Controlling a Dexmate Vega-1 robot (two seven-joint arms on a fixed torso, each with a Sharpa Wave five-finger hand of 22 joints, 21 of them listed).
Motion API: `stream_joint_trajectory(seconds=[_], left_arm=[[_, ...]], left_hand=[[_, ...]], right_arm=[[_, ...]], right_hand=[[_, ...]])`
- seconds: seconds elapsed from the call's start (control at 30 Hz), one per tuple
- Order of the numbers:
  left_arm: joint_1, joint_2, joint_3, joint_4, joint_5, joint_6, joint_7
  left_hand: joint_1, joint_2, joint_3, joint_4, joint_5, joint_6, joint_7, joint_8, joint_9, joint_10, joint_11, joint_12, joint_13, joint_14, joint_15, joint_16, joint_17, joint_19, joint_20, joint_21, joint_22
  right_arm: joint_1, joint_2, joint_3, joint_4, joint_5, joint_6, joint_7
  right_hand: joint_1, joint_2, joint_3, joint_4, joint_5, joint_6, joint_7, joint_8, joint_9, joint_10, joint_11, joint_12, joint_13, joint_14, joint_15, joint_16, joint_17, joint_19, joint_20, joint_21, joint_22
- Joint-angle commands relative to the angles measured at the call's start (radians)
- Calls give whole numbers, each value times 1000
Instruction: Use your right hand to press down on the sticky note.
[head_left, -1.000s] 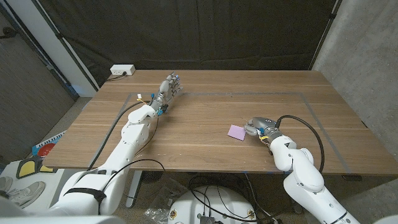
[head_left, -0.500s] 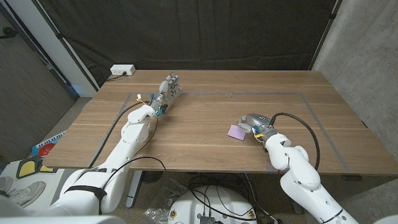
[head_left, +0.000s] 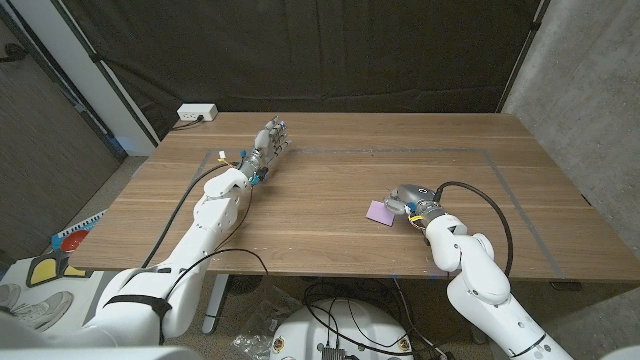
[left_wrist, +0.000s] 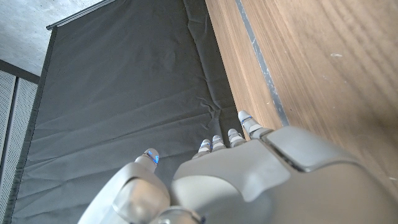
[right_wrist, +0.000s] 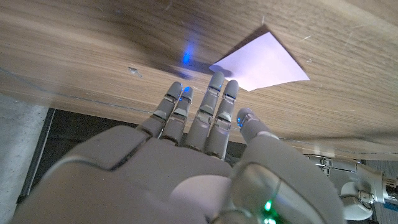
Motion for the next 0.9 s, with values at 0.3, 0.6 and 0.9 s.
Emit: stream_joint_trajectory(seconds=[0.3,0.6,0.9], left_arm=[[16,4,-11,-27,1,6,3],[30,10,-16,-48,-6,15,14],[9,7,-14,-10,-7,1,1]], left_hand=[[7,82,-2,-4,8,-136,-2,1,5,-105,-2,4,6,-70,-19,1,5,-1,-4,-1,5],[7,82,-3,-4,8,-136,1,1,5,-104,-1,5,6,-70,-19,2,5,1,-3,0,5],[7,82,-3,-4,8,-137,0,1,5,-105,-1,4,6,-70,-19,2,5,-1,-3,-2,5]], right_arm=[[66,6,-32,67,80,78,25],[111,14,-52,102,127,115,1],[77,30,1,86,235,209,-176]], right_hand=[[-11,0,4,7,0,-9,-10,-12,1,-12,-5,-10,1,-25,-65,-12,3,1,-12,5,2],[-6,7,-6,1,-1,-67,-8,-33,1,-63,-7,-36,2,-83,-47,-16,9,-28,-17,-6,2],[2,10,-11,-7,-1,-88,-10,-32,2,-106,10,-51,2,-82,-42,-7,9,-26,-12,-5,2]])
